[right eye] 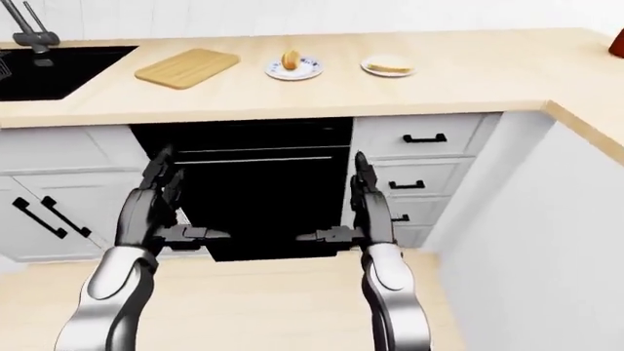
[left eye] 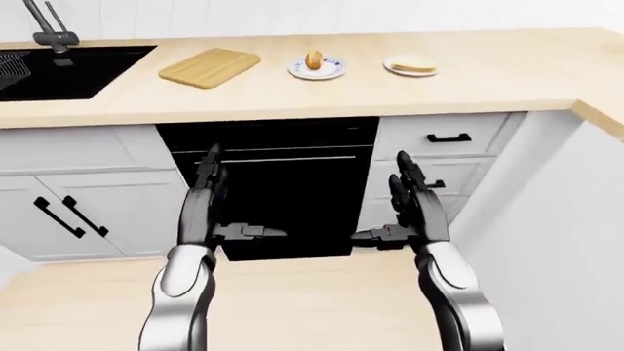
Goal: Place all breads on the cutting board.
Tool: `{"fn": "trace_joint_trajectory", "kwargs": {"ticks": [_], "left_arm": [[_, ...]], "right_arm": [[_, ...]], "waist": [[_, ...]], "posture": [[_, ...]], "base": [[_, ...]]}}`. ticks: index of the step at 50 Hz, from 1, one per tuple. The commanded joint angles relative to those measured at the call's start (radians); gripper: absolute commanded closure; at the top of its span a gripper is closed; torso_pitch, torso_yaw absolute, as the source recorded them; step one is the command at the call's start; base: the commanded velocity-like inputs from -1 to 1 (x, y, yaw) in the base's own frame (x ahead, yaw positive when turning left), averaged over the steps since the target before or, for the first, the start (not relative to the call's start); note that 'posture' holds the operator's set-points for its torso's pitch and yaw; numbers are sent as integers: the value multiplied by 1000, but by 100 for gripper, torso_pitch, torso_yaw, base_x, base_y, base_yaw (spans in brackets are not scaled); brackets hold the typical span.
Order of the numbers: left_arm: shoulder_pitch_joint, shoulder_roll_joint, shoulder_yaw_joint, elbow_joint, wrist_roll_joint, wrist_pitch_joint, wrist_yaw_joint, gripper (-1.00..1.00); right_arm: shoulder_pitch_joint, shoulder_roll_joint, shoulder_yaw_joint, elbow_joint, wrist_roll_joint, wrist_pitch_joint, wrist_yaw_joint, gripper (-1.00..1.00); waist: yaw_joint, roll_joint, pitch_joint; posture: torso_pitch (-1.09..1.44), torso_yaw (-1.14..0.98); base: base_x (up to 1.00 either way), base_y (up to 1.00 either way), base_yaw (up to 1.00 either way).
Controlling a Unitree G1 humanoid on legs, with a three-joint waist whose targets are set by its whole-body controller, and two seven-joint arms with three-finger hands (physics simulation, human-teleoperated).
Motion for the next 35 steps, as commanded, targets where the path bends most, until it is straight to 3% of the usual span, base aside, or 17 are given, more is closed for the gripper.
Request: {"fn": "trace_joint_trajectory", "kwargs": {"ticks": [1,4,7,8,10,12,17,19,20,21,23,25,30,32,33,34,35], "left_arm": [[-37,2,-13,-79,-9,-41,-5,-100],[-30,-1,-19,-72,-6,-52,-5,-100],[-39,2,-15,-76,-8,-42,-7,-100],[-44,3,-15,-76,-8,-38,-8,-100],[-54,5,-13,-69,-8,-37,-7,-100],[-62,7,-12,-78,-10,-22,-6,-100],[-82,13,-10,-98,-11,8,-5,-100],[-99,17,-8,-110,-12,31,-3,-100],[-117,22,-7,-129,-13,59,-2,-100],[-128,24,-4,-136,-15,73,-1,-100],[-149,30,-1,-148,-18,97,3,-100],[-167,35,4,-166,-23,124,5,-100],[-181,45,11,-185,-31,149,8,-100],[-184,46,12,-188,-32,153,9,-100],[-183,47,11,-189,-32,152,9,-100],[-183,48,11,-189,-32,153,9,-100],[-182,48,12,-188,-32,151,9,-100]], "right_arm": [[-28,-8,-21,-64,-3,-47,-4,-100],[-26,-6,-21,-74,-2,-42,-6,-100],[-26,-5,-21,-84,0,-38,-9,-100],[-29,-6,-20,-83,-5,-43,-12,-100],[-34,-7,-22,-100,-3,-31,-16,-100],[-39,-8,-28,-98,2,-28,-17,-100],[-48,-15,-25,-131,-22,-28,-29,-100],[-66,-18,-36,-150,-23,5,-37,-100],[-80,-20,-44,-172,-19,35,-42,-100],[-87,-22,-49,-178,-15,45,-43,-100],[-100,-25,-56,-197,-5,76,-47,-100],[-108,-29,-61,-218,5,98,-50,-100],[-119,-33,-70,-245,32,128,-59,-100],[-120,-36,-72,-245,36,126,-59,-100],[-122,-37,-72,-252,37,133,-61,-100],[-123,-38,-71,-257,38,137,-63,-100],[-123,-39,-70,-260,37,138,-64,-100]], "waist": [[-4,7,-38],[4,7,-42],[8,-22,-36],[7,-49,-38],[4,-144,-35],[5,-100,-22],[-10,-48,-40],[-17,-13,-47],[-25,-10,-53],[-17,-19,-61],[-13,-30,-19],[-11,-37,3],[12,-47,-13],[22,-68,-17],[23,-90,-21],[19,-130,-31],[11,-116,-22]], "posture": [[0,0],[0,0],[0,0],[0,0],[0,0],[0,0],[0,0],[0,0],[0,0],[0,0],[0,0],[0,0],[0,0],[0,0],[0,0],[0,0],[0,0]], "base": [[1,-47,0],[1,-46,0],[1,-42,0],[1,-10,0],[0,0,0],[0,0,0],[0,0,0],[0,0,0],[0,0,0],[9,0,0],[32,0,0],[52,-4,0],[55,-13,0],[56,-17,0],[56,-17,0],[55,-17,0],[57,-9,0]]}}
